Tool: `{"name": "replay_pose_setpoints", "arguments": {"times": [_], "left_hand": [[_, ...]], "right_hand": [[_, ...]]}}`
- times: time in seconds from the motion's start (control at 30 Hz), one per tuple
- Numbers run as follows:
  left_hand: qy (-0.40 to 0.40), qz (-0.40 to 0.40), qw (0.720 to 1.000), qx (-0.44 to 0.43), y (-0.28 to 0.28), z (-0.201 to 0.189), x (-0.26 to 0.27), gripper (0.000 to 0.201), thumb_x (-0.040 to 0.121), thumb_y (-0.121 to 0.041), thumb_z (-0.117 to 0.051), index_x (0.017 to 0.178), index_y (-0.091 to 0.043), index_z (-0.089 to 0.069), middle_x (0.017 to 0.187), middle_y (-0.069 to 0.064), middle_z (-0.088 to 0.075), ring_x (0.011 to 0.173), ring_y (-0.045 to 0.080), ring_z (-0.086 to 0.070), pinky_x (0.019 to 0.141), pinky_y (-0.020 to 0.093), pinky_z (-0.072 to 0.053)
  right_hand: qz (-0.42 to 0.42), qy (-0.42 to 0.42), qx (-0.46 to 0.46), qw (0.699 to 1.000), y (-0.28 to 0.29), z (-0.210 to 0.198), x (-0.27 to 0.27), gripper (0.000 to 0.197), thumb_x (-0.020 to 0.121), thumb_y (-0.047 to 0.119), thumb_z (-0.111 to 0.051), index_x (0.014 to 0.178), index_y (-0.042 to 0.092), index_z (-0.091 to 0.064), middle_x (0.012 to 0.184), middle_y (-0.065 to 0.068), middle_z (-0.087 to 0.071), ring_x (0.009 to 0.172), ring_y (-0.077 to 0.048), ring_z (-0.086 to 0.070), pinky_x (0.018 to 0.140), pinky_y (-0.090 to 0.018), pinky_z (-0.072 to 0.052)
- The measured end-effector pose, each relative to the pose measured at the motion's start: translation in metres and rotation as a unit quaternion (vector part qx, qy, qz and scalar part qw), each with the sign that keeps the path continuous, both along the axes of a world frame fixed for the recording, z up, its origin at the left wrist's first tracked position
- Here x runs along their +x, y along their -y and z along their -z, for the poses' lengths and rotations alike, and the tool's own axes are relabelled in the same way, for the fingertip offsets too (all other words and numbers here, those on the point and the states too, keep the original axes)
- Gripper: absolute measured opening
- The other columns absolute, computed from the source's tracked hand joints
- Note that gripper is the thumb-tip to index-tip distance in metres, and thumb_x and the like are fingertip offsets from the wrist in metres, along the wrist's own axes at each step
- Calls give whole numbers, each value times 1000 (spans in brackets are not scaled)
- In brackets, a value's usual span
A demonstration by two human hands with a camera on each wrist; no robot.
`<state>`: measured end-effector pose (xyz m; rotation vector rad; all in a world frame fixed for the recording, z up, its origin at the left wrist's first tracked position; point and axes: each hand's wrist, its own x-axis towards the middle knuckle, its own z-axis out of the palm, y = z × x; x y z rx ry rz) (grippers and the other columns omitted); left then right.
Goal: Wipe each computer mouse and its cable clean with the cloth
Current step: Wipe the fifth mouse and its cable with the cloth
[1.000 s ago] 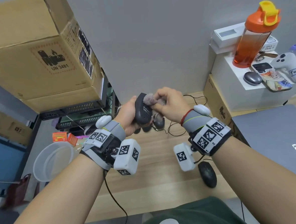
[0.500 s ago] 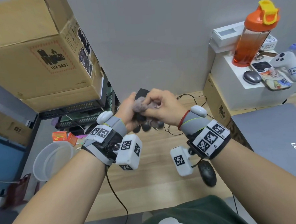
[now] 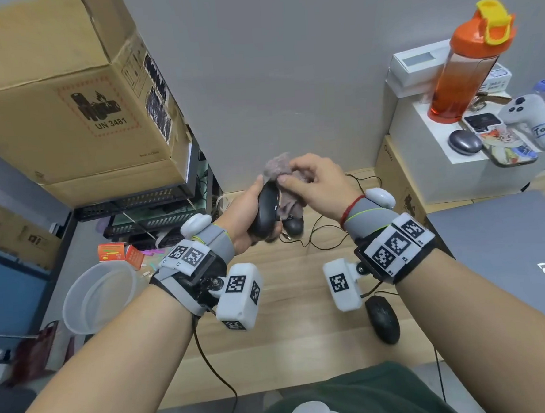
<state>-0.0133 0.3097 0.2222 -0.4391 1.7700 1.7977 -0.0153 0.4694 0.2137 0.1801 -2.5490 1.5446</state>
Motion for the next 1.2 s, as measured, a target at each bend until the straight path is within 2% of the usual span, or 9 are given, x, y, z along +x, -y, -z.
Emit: {"name": "replay_pose_setpoints", "arguments": {"times": [0.17, 0.4, 0.53, 0.67, 0.8, 0.93, 1.03, 1.1, 1.2], "left_hand": [[-5, 3, 1000, -12, 1, 4, -1, 69, 103, -68, -17, 105, -21, -68, 66, 4, -68, 41, 16, -57, 45, 17, -43], [-8, 20, 999, -27, -4, 2, 2, 59, 103, -64, -33, 87, -16, -63, 58, 2, -60, 42, 17, -49, 47, 22, -40], [-31, 16, 997, -67, -2, 2, 0, 57, 100, -67, -37, 84, -19, -62, 55, 0, -62, 42, 17, -52, 49, 21, -37], [-37, 36, 995, -81, 1, 7, -2, 50, 100, -67, -38, 99, -25, -65, 67, 1, -67, 45, 18, -55, 51, 21, -33], [-57, 9, 995, -75, 5, 3, -3, 25, 102, -50, -51, 99, -26, -57, 81, 0, -65, 64, 22, -59, 64, 28, -34], [-11, -13, 1000, -14, 4, 2, -2, 25, 102, -45, -52, 101, -24, -64, 75, -3, -73, 65, 18, -68, 59, 25, -46], [17, -39, 995, 90, 1, 1, -2, 39, 108, -38, -39, 114, -11, -68, 99, 9, -77, 80, 23, -76, 62, 34, -61], [20, -44, 991, 128, 2, 0, -2, 50, 110, -40, -30, 125, -5, -63, 118, 17, -72, 95, 29, -74, 77, 43, -61], [29, -26, 986, 164, 2, -2, -2, 62, 110, -46, -20, 130, -1, -58, 114, 22, -72, 93, 36, -73, 80, 51, -57]], "right_hand": [[-162, 37, -30, 986, 1, 3, 5, 16, 75, 21, -83, 79, 33, -74, 82, 9, -58, 74, -6, -59, 77, -28, -48], [61, 4, 66, 996, -5, 13, -8, 13, 84, 34, -73, 80, 31, -61, 81, -3, -59, 78, -25, -57, 75, -29, -44], [32, 8, -11, 999, -2, 17, -1, 17, 80, 34, -72, 72, 30, -58, 65, 10, -56, 67, -20, -58, 72, -38, -54], [-108, 28, -28, 993, 6, 11, 9, 15, 76, 30, -79, 70, 33, -66, 69, 13, -64, 67, -7, -58, 73, -31, -50], [10, 49, 32, 998, -9, 18, -3, 17, 76, 40, -77, 74, 30, -64, 72, 8, -63, 69, -21, -60, 73, -34, -52], [32, 35, 26, 999, -9, 19, -1, 17, 78, 40, -75, 79, 30, -62, 74, 8, -57, 72, -18, -52, 75, -32, -47], [10, 41, 33, 999, 2, 21, 3, 15, 75, 41, -73, 81, 35, -61, 81, 0, -63, 74, -23, -60, 77, -44, -54], [15, 36, 72, 997, 2, 22, 3, 14, 81, 30, -74, 92, 26, -66, 91, -4, -62, 83, -23, -59, 83, -38, -49], [14, 13, 114, 993, 2, 21, 3, 19, 86, 27, -71, 102, 15, -68, 91, -3, -52, 84, -18, -50, 76, -26, -35]]}}
